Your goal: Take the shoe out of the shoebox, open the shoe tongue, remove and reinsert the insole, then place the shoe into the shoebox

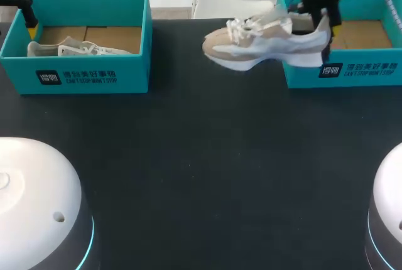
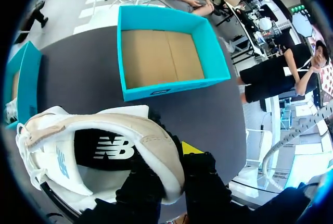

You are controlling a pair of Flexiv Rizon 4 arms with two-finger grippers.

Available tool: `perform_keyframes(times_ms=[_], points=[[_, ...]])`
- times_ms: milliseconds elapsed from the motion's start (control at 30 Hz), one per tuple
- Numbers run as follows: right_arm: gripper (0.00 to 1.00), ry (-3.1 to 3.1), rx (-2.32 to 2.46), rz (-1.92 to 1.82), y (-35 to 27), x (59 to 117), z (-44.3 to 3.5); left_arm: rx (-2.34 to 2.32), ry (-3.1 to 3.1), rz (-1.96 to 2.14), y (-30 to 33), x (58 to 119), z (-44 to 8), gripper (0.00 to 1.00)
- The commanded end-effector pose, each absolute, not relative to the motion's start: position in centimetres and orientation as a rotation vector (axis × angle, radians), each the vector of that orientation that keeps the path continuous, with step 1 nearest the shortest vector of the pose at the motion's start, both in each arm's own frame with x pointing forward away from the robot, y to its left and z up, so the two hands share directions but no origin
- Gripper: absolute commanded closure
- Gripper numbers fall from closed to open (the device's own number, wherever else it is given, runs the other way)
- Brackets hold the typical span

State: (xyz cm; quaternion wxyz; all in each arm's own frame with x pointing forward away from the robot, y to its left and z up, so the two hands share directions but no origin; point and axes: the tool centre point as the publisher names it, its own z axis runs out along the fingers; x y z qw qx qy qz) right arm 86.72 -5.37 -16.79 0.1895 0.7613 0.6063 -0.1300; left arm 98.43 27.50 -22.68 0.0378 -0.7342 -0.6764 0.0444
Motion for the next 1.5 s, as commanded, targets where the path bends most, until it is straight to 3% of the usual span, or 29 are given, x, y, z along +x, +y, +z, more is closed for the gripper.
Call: perform_keyframes(times_ms=[33,900,1500], points=[[1.00,1.657,2.018,-0.303,-2.9,83.1,-18.7,-2.255,-2.076,0.132,27.5,98.3,-22.7,0.00],[1.00,1.709,2.146,-0.246,5.5,69.9,-26.2,-2.255,-2.076,0.132,27.5,98.3,-22.7,0.00],[1.00,1.814,2.101,-0.319,6.0,70.8,-35.7,-2.255,-2.076,0.132,27.5,98.3,-22.7,0.00]])
